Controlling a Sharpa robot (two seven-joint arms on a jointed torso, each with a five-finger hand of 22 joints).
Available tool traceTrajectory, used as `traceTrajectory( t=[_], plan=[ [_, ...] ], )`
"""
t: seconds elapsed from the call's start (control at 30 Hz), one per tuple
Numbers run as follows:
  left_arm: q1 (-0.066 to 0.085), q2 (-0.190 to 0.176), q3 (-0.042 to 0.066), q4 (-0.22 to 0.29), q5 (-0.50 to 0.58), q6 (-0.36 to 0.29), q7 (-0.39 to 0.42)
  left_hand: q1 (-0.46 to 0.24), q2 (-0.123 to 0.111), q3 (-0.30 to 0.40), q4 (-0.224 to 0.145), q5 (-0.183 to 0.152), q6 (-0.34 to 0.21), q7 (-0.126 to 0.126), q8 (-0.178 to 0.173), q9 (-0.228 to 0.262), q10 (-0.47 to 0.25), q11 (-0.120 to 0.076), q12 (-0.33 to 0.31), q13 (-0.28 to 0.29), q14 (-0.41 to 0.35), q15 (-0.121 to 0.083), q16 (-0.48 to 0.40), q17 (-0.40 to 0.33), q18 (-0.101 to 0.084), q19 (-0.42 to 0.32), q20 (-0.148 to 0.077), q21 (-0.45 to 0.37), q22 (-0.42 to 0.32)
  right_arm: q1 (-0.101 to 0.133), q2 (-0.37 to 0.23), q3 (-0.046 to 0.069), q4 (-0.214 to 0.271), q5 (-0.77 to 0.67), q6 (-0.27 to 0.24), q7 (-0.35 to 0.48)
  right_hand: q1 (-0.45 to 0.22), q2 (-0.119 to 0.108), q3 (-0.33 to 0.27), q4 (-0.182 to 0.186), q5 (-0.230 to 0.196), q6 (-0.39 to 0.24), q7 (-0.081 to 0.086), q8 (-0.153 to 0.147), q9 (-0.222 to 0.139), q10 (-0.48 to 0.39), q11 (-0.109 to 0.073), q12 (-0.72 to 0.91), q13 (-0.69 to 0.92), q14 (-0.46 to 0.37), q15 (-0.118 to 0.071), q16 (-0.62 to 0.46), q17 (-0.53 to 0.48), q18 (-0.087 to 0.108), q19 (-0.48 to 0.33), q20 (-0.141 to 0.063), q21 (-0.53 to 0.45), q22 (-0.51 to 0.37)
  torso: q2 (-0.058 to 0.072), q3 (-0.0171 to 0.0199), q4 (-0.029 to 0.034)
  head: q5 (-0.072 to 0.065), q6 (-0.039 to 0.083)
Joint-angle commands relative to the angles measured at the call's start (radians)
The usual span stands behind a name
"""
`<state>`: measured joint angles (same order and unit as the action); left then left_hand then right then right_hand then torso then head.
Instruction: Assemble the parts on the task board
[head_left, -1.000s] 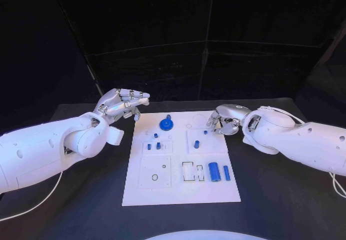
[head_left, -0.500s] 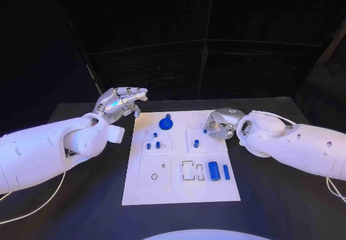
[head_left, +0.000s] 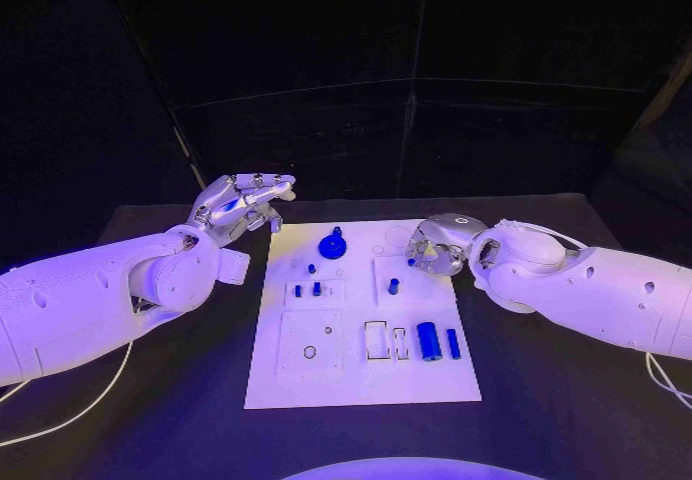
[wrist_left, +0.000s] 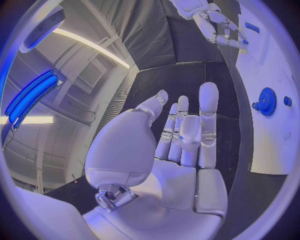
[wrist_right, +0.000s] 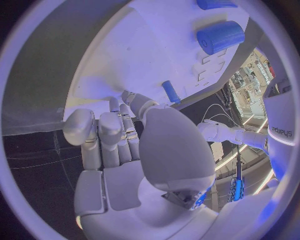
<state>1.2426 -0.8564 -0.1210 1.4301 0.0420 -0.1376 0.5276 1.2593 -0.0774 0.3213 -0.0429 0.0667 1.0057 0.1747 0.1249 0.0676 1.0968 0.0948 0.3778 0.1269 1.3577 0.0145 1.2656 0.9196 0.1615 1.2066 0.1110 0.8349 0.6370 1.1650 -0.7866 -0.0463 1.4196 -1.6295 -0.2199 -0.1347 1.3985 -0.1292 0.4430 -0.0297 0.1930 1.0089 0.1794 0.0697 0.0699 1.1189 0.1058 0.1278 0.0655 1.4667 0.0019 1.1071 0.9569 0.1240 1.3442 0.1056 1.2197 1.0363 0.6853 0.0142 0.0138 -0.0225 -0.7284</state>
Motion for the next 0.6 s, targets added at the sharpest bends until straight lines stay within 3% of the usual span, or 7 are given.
traceTrajectory(
  t=[0.03, 0.6],
  plan=[
    [0.001, 0.002, 0.001, -0.003, 0.009, 0.017, -0.008, 0.001, 0.009, -0.007, 0.0, 0.0, -0.007, -0.001, -0.003, -0.001, -0.008, -0.001, 0.006, 0.002, -0.008, -0.003, -0.006, -0.002, 0.017, -0.007, 0.002, -0.005, -0.002, -0.002, 0.005, -0.001, -0.002, 0.016, 0.0, 0.01, -0.008, 0.009, 0.009, 0.0, -0.005, 0.011, 0.0, 0.001, 0.0, 0.011, -0.003, 0.007, 0.0, 0.016, 0.007, 0.009, 0.007, -0.015, -0.001, 0.003, 0.01, 0.008, 0.0, -0.0003, -0.0006, 0.001, -0.002],
    [0.0, 0.011, 0.0, -0.015, 0.009, 0.021, -0.03, 0.014, 0.016, -0.012, -0.002, 0.001, -0.011, 0.0, -0.002, 0.0, -0.016, 0.0, 0.013, 0.005, -0.012, -0.001, -0.007, -0.006, 0.019, -0.011, 0.003, -0.015, -0.013, -0.002, 0.02, -0.001, -0.011, 0.025, 0.067, -0.002, -0.024, 0.015, 0.023, 0.0, -0.026, 0.062, -0.02, 0.014, 0.006, 0.057, -0.021, 0.029, 0.005, 0.018, -0.005, 0.051, 0.041, -0.023, 0.004, -0.002, 0.056, 0.061, 0.0, -0.0006, -0.0001, 0.003, -0.006]
  ],
)
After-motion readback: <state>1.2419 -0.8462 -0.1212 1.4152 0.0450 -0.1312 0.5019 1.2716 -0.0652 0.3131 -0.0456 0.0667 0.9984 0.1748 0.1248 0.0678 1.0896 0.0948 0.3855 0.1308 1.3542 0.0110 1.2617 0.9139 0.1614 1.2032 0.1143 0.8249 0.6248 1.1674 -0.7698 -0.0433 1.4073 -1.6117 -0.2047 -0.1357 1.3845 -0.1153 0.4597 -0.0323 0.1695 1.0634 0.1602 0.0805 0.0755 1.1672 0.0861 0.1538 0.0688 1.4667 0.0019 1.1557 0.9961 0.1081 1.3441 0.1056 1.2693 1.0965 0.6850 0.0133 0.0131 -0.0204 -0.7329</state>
